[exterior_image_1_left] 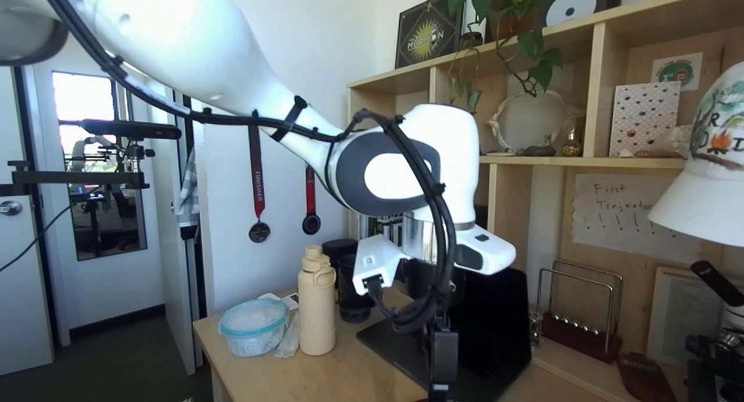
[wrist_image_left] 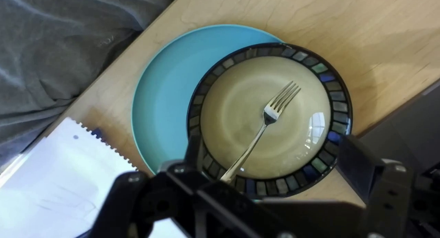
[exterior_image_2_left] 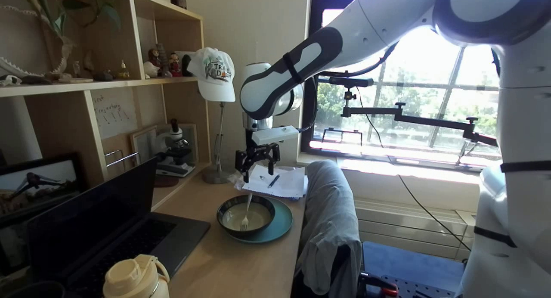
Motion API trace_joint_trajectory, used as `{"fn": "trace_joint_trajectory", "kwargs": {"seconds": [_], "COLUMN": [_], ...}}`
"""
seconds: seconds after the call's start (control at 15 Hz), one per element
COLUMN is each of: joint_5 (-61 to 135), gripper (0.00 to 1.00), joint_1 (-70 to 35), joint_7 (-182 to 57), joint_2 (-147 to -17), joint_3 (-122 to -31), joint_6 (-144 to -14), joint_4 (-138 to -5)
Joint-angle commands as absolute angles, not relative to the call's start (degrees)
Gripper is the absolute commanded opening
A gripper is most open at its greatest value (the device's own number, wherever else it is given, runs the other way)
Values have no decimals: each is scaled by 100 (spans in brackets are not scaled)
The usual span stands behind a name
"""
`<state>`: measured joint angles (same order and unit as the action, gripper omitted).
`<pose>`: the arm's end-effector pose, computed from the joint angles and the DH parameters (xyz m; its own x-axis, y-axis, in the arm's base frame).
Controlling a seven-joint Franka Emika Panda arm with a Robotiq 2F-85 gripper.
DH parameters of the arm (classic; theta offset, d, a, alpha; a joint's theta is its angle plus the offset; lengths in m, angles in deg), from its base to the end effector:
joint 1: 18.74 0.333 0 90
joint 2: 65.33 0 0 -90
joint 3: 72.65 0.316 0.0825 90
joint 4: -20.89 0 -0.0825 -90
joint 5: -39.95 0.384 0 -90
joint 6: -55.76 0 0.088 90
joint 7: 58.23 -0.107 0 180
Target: Put the fork on the desk
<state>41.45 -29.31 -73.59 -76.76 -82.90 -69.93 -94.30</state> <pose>0.5501 -0.2051 0.3569 0.7999 -0.6001 -0.0085 -0.6000 -0.7999 0.0171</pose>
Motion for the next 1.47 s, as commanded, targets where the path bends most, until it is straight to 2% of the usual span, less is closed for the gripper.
{"fn": "trace_joint_trajectory", "kwargs": {"seconds": [0.0,1.07,1.13,1.2,1.33,1.4], "joint_5": [4424,4617,4627,4625,4631,4637], "gripper": [100,100,94,72,68,62], "joint_1": [-3047,-3244,-3258,-3264,-3281,-3290], "joint_7": [-7013,-6850,-6848,-6855,-6855,-6855], "joint_2": [-8350,-10191,-10244,-10297,-10375,-10403], "joint_3": [-8316,-8237,-8232,-8235,-8233,-8232], "joint_6": [-7140,-7355,-7351,-7351,-7365,-7368], "joint_4": [-8929,-7598,-7557,-7512,-7468,-7452]}}
